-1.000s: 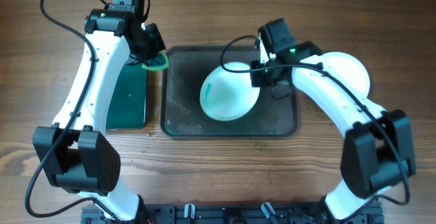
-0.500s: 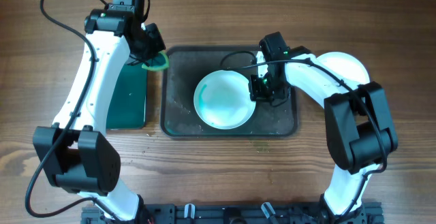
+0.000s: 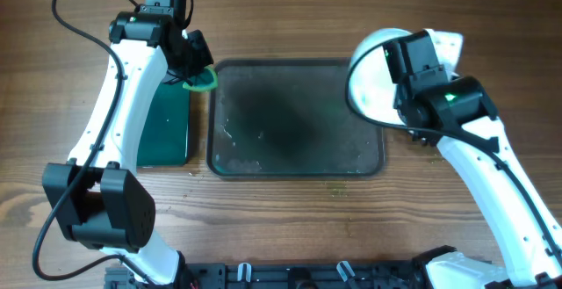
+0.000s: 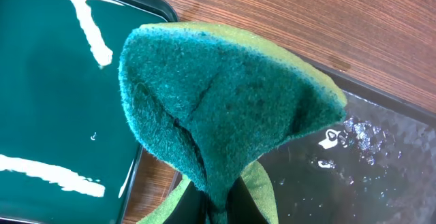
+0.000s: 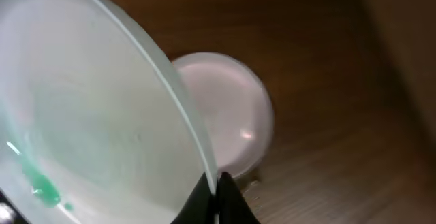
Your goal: Clean dirty plates on tray and stack at the side
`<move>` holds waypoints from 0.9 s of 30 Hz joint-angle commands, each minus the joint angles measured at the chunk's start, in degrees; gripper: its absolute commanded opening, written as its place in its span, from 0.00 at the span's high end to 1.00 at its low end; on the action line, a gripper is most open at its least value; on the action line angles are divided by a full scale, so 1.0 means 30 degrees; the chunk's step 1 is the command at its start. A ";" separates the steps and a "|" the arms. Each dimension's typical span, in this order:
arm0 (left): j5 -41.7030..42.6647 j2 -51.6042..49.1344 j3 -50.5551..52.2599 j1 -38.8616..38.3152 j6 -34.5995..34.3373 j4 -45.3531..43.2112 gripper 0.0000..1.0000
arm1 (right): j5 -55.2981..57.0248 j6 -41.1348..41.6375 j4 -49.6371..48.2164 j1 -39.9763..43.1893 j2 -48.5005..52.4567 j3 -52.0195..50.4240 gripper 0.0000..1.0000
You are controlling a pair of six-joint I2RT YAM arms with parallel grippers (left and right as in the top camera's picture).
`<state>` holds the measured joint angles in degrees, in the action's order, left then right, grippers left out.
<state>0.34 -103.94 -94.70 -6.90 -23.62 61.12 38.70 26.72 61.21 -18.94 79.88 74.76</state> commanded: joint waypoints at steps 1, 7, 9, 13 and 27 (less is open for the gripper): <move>0.0022 -0.0029 -0.0080 0.0036 0.0306 -0.0044 0.96 | 0.3745 0.3045 0.1049 0.1319 0.0306 0.0168 0.96; 0.0022 -0.0029 -0.0080 0.0036 0.0306 0.0015 0.96 | -0.4401 0.1632 -0.0036 0.8706 0.2980 0.0160 0.96; 0.0022 -0.0029 -0.0080 0.0036 0.0306 0.0015 0.96 | -0.6455 0.1064 -0.0408 0.9945 0.4415 0.0160 0.96; 0.0036 -0.0029 -0.0087 0.0036 0.0561 0.0015 0.96 | -0.9530 -0.1311 -0.1195 1.0302 0.6965 0.0160 0.94; 0.0080 0.0321 0.2193 0.5136 0.7468 0.1115 0.96 | -1.6786 -0.5916 -0.0022 0.7927 0.5268 0.4240 0.24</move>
<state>0.32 -102.65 -94.37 6.48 -5.98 68.73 -8.43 11.90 61.91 7.66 95.77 86.94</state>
